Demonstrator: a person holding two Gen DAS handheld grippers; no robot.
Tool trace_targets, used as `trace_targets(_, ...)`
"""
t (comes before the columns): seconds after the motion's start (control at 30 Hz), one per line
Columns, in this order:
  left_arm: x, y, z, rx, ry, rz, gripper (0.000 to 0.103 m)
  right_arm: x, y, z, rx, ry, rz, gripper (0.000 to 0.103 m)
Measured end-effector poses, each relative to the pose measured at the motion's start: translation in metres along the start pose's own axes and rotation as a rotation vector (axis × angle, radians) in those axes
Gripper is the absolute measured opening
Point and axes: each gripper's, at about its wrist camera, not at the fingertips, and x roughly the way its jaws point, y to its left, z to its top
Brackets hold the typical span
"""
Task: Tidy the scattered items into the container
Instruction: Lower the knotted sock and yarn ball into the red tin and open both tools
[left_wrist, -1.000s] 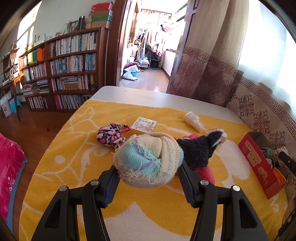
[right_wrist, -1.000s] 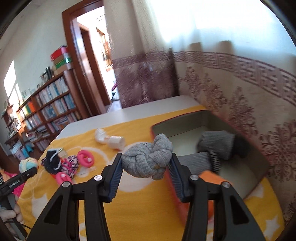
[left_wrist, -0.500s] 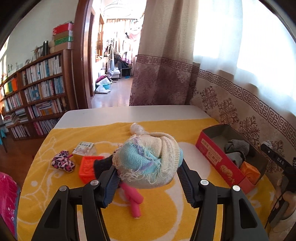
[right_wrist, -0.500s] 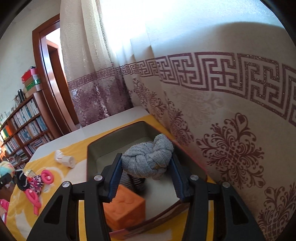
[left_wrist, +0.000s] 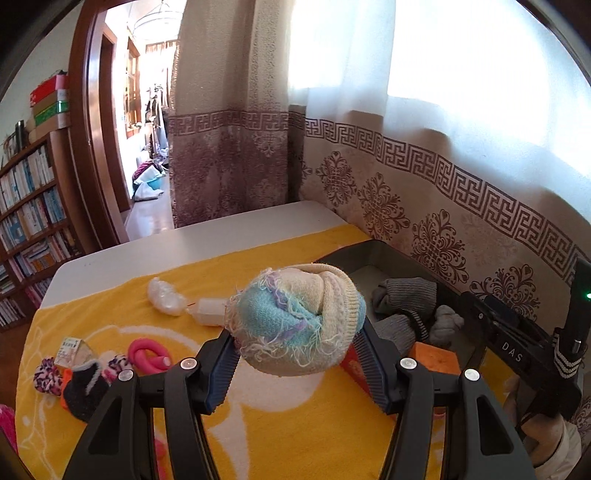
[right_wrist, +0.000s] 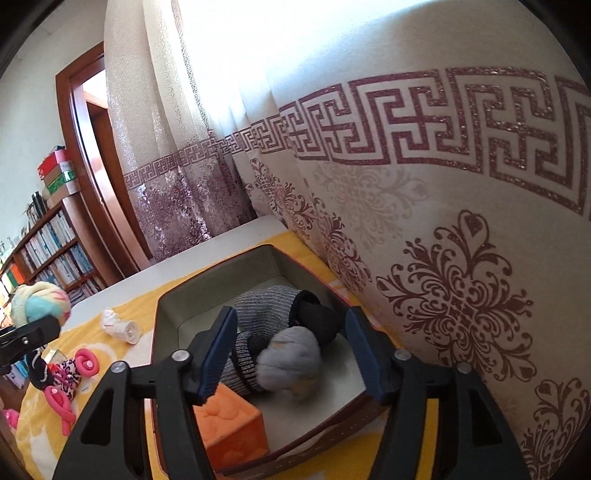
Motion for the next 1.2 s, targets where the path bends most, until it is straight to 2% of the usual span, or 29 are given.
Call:
trace_targets(0.27,0.045,-0.027,0.022,0.016,0.044,-0.067,0.062,-0.009,0.005,0.000,-0.019,-0.052,-0.027,0.074)
trace_targets(0.43,0.070,-0.043,0.032,0.026,0.078,-0.110,0.063,-0.006,0.007,0.001,-0.030,-0.037,-0.016,0.075)
trace_targets(0.6,0.091,-0.044,0.031,-0.020,0.150,-0.178,0.065,-0.006,0.007,-0.001,-0.032,-0.029,-0.013,0.075)
trace_targets(0.73,0.091,-0.037,0.028,-0.052,0.140,-0.171,0.076,-0.006,0.008,-0.001,-0.030,-0.027,-0.011,0.075)
trace_targets(0.93,0.078,-0.026,0.029,-0.078,0.125,-0.164,0.076,-0.006,0.010,-0.003,-0.045,-0.030,-0.019,0.076)
trace_targets(1.2,0.067,-0.015,0.021,-0.091,0.143,-0.141,0.076,-0.005,0.010,-0.003,-0.049,-0.030,-0.024,0.076)
